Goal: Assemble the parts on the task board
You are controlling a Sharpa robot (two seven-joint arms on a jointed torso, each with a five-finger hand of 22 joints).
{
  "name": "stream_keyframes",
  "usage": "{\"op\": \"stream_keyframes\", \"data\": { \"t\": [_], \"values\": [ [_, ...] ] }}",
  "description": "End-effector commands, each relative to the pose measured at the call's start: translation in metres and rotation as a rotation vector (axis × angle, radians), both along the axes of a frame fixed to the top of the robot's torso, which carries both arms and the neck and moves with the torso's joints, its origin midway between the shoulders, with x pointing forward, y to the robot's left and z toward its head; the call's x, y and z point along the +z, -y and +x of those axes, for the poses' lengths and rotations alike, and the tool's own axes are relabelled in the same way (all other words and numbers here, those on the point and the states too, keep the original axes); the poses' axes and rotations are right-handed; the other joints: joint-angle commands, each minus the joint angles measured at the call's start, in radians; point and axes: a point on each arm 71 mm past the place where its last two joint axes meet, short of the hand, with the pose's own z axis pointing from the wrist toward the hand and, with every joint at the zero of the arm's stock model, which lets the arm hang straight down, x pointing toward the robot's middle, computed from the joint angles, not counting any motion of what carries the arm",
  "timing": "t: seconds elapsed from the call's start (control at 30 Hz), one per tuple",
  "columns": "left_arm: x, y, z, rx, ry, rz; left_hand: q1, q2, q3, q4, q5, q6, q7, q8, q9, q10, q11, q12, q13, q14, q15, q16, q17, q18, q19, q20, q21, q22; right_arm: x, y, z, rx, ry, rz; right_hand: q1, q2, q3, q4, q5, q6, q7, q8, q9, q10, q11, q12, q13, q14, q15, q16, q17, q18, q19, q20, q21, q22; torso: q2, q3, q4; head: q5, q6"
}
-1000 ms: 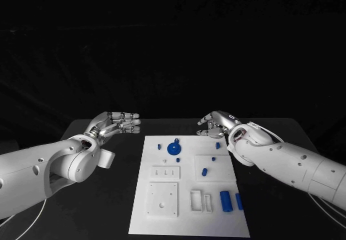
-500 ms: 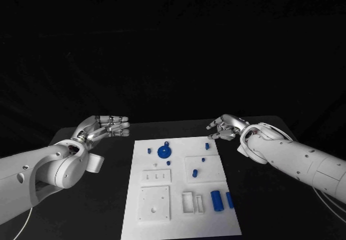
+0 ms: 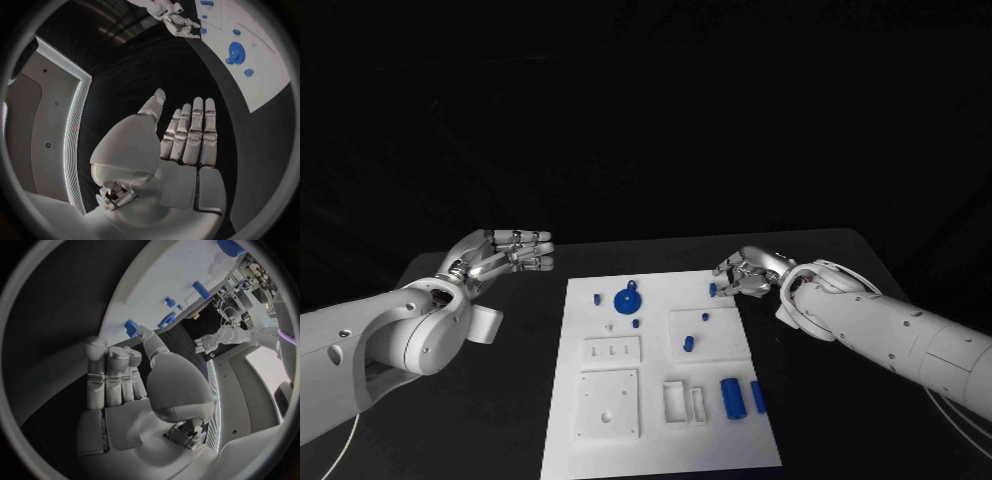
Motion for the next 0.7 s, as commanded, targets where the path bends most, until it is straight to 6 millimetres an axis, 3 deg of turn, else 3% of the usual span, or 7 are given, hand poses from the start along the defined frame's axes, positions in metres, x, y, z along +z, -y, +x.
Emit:
{"op": "stream_keyframes", "data": {
  "t": [0.03, 0.33, 0.7],
  "values": [
    [0.001, 0.001, 0.000, -0.018, 0.010, -0.013, 0.000, 0.012, -0.003, 0.001, 0.004, -0.002, 0.001, 0.001, 0.000, 0.001, 0.001, 0.001, 0.001, 0.007, 0.000, -0.004, 0.000, -0.008, 0.006, -0.003, -0.006, 0.001, -0.005, 0.000, -0.001, 0.023, -0.024, -0.013, 0.005, -0.002, -0.003, -0.003, 0.008, -0.016, 0.000, -0.005, 0.000, -0.002, 0.001, -0.004, 0.000, -0.005, 0.000, -0.006, 0.001, -0.002, 0.032, 0.001, -0.005, 0.074, 0.000, -0.0008, 0.0025, -0.001, -0.006],
    [0.001, 0.000, 0.001, -0.016, 0.010, -0.012, 0.000, 0.012, -0.003, 0.001, 0.004, -0.002, 0.001, 0.001, 0.000, 0.001, 0.001, 0.001, 0.001, 0.007, 0.000, -0.004, 0.000, -0.008, 0.006, -0.003, -0.006, 0.001, -0.015, 0.001, -0.004, 0.019, -0.053, -0.014, 0.006, -0.003, -0.003, -0.003, 0.019, -0.037, 0.003, -0.006, -0.001, -0.006, 0.003, -0.006, -0.002, -0.006, 0.001, -0.009, 0.000, -0.001, 0.032, 0.001, -0.009, 0.073, 0.000, -0.0003, 0.0001, 0.000, -0.009],
    [0.001, 0.000, 0.001, -0.019, 0.008, -0.012, 0.000, 0.012, -0.003, 0.001, 0.004, -0.002, 0.001, 0.001, 0.000, 0.001, 0.001, 0.001, 0.001, 0.007, 0.000, -0.004, 0.000, -0.008, 0.006, -0.003, -0.006, 0.001, -0.022, -0.003, -0.003, 0.003, -0.051, -0.009, -0.008, 0.012, -0.005, 0.010, -0.005, -0.039, 0.006, -0.006, -0.001, -0.003, 0.004, 0.001, 0.004, -0.003, 0.003, 0.000, 0.010, 0.001, 0.036, 0.003, -0.004, 0.075, 0.000, -0.0017, 0.0019, -0.001, -0.010]
  ]
}}
